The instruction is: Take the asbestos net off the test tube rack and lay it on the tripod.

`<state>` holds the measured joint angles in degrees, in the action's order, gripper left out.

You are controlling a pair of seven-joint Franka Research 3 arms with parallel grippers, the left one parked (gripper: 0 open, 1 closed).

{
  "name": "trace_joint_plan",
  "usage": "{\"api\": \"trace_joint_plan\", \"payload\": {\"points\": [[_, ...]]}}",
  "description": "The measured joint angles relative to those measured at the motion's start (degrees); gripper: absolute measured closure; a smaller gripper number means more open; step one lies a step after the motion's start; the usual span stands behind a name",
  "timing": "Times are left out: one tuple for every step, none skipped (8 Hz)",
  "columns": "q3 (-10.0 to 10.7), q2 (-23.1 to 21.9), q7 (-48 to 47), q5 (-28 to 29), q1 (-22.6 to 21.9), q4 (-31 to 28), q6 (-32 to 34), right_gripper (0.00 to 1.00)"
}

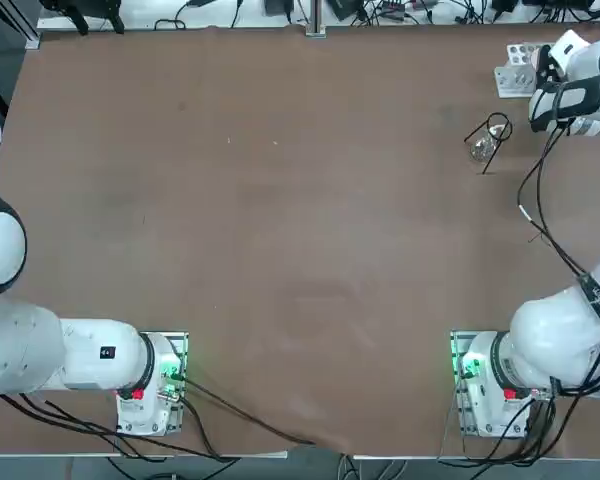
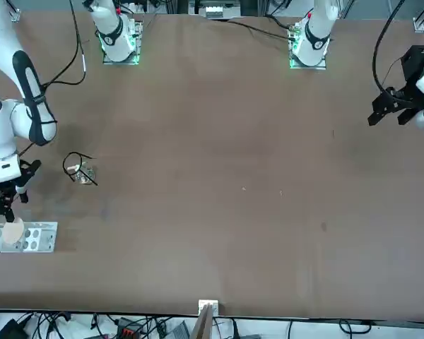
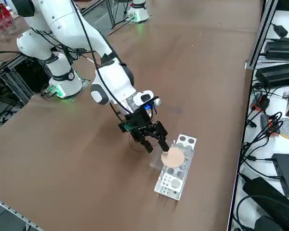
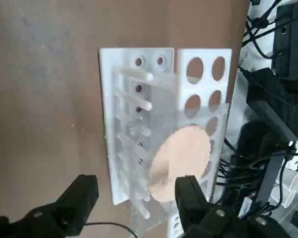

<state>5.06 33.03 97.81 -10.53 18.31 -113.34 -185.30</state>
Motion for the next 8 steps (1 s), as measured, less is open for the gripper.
{"api": "trace_joint_plan", "payload": {"points": [[0.0, 0.59, 0.03, -0.16, 0.18, 0.95, -0.03, 0.09], [0.0, 1.02, 0.07, -0.18, 0.22, 1.43, -0.05, 0.14], [0.0, 1.25, 0.09, -0.2, 0.22, 1.57, -0.08, 0.19], [0.0, 1.32, 0.1, -0.2, 0.22, 1.58, -0.12, 0.29], [0.0, 1.33, 0.13, -0.22, 0.22, 1.58, -0.16, 0.38], [-0.02, 1.33, 0.15, -0.24, 0.22, 1.59, -0.19, 0.48], [-0.04, 1.33, 0.18, -0.32, 0.2, 1.59, -0.22, 0.55], [-0.05, 1.33, 0.18, -0.38, 0.2, 1.62, -0.3, 0.75]]}}
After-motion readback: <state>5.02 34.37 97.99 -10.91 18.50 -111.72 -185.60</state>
